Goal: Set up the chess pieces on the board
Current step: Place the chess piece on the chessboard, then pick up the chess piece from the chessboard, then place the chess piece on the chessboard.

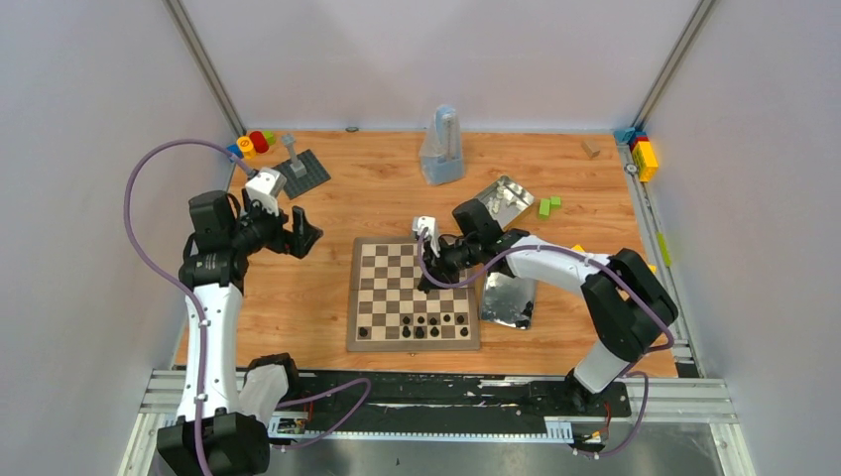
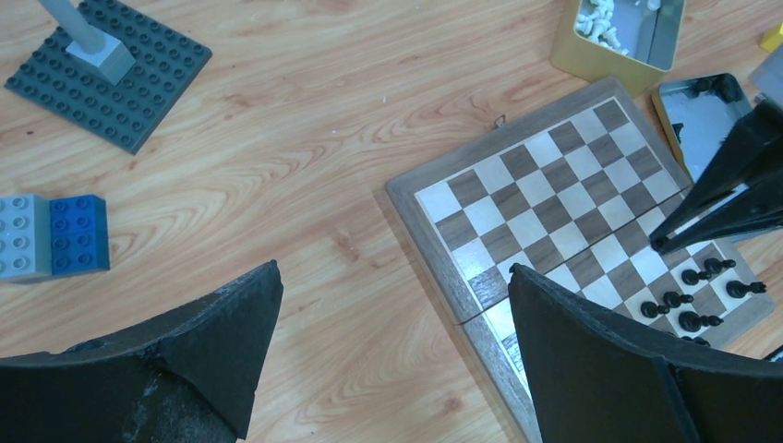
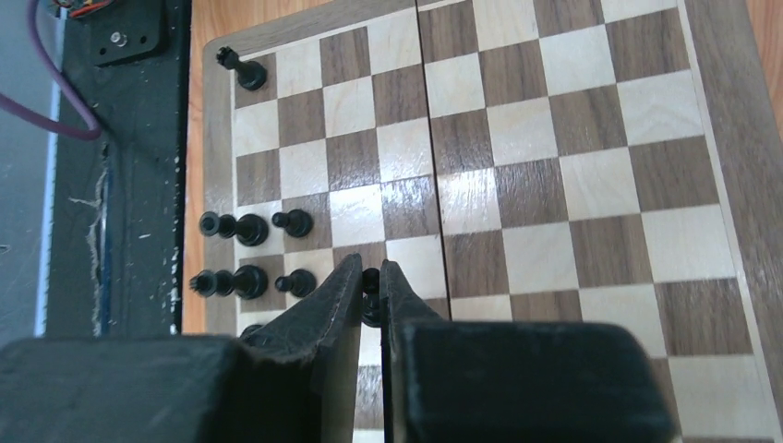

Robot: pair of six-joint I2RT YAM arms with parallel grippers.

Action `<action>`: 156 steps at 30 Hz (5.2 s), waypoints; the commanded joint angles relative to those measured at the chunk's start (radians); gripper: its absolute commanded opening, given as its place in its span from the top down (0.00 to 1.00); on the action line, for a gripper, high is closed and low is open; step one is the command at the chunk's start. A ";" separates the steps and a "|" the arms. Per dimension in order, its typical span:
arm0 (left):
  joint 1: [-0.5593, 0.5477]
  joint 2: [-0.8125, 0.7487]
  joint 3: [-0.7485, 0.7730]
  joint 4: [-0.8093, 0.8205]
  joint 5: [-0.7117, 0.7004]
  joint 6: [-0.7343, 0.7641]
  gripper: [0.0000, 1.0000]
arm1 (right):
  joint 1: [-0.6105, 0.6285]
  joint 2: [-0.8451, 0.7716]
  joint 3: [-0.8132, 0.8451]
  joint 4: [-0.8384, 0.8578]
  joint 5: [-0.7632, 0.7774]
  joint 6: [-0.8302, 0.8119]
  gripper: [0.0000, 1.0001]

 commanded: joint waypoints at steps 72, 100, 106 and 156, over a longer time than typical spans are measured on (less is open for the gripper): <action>-0.915 0.628 0.236 -0.046 -0.391 0.218 0.15 | -0.371 -0.427 -0.001 -0.174 0.214 0.116 0.65; -1.050 0.877 0.364 -0.201 -0.437 0.222 0.58 | -0.384 -0.373 0.008 -0.203 0.185 0.090 0.70; -1.052 0.875 0.374 -0.210 -0.443 0.222 0.66 | -0.386 -0.367 0.010 -0.207 0.179 0.087 0.70; -1.054 0.560 0.064 -0.205 -0.323 0.324 0.93 | -0.413 -0.333 0.018 -0.229 0.203 0.058 0.72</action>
